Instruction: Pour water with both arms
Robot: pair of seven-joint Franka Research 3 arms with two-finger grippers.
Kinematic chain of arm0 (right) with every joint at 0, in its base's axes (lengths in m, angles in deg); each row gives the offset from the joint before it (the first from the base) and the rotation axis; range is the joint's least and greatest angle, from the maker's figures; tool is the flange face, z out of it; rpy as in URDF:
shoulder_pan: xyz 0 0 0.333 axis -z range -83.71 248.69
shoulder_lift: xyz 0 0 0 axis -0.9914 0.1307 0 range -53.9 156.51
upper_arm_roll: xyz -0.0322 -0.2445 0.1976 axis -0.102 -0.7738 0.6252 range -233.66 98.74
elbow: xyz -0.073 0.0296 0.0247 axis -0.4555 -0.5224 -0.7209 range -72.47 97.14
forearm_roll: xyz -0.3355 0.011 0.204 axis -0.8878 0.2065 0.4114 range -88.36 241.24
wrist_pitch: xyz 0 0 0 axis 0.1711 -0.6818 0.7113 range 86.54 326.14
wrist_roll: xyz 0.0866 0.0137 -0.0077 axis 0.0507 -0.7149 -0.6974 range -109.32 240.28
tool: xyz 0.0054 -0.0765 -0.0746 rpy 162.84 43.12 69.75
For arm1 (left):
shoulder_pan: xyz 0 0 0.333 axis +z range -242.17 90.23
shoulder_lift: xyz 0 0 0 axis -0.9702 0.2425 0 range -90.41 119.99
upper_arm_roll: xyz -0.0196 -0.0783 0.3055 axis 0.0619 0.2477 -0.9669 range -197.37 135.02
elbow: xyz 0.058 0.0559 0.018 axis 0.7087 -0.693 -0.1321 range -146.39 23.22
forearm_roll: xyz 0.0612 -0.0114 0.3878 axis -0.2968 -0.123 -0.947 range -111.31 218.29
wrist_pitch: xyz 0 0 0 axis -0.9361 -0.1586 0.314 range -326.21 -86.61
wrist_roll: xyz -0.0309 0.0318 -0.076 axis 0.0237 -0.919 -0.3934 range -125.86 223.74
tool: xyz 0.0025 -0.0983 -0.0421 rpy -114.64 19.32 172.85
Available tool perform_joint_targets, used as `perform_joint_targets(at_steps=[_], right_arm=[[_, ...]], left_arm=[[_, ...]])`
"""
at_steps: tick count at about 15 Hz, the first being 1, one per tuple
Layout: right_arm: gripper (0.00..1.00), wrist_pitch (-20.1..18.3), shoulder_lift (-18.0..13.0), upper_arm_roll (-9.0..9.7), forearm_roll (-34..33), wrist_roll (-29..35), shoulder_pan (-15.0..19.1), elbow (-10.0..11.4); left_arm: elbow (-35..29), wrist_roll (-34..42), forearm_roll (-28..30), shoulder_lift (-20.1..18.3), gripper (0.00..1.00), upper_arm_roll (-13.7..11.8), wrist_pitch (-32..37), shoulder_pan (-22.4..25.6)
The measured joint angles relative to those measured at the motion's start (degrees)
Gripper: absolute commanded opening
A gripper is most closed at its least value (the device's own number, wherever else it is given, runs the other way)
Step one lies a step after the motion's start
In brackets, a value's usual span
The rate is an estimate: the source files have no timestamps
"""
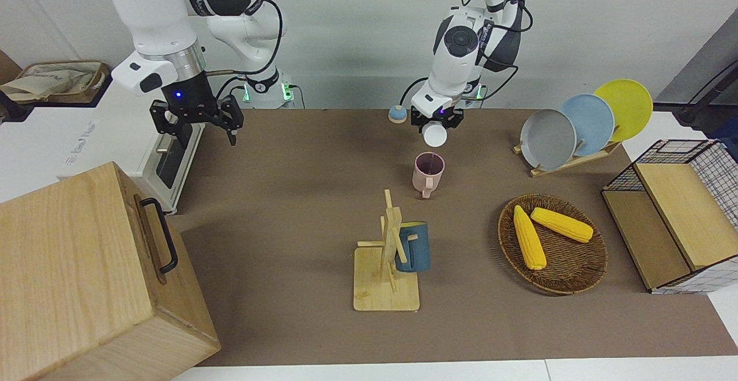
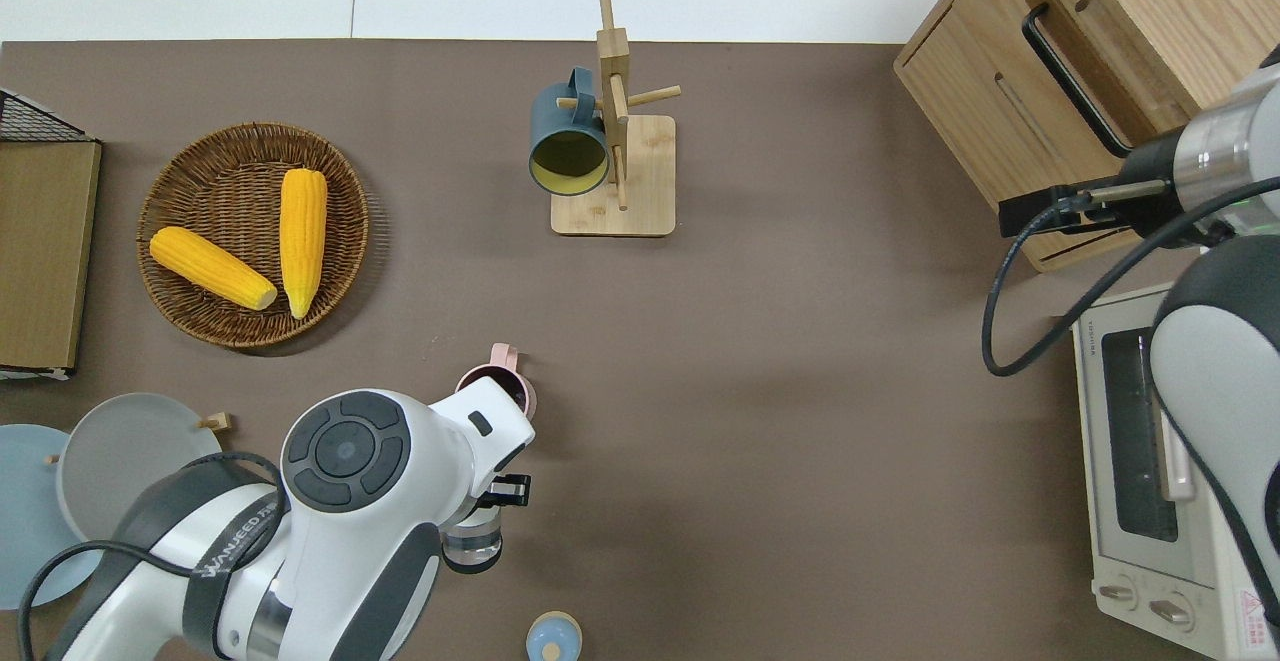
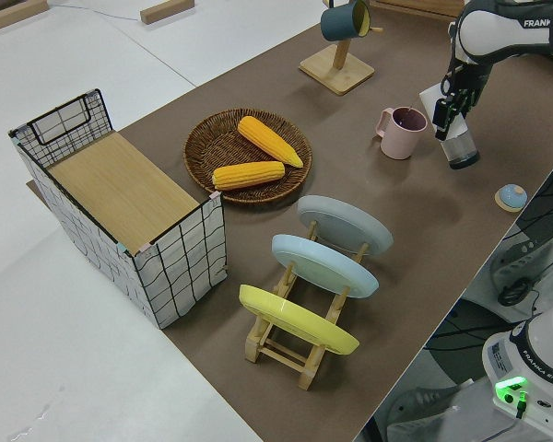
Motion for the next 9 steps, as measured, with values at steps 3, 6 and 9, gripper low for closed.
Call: perform_joint_targets(at_steps=[3,6,9], right_arm=[[0.994,0.00,-0.08,0.00,0.00,0.00,0.00,-0.42],[0.994,0.00,-0.08,0.00,0.00,0.00,0.00,-0.46],[0.994,0.00,-0.09,0.00,0.00,0.00,0.00,-0.51]], left_arm=[[0.34,0.00,0.00,0.47,0.00,0.00,0.15,0.00],[0.40,0.00,0.00,0.59,0.00,0.00,0.18,0.00],[0.41,0.00,0.00,0.60,0.00,0.00,0.22,0.00]])
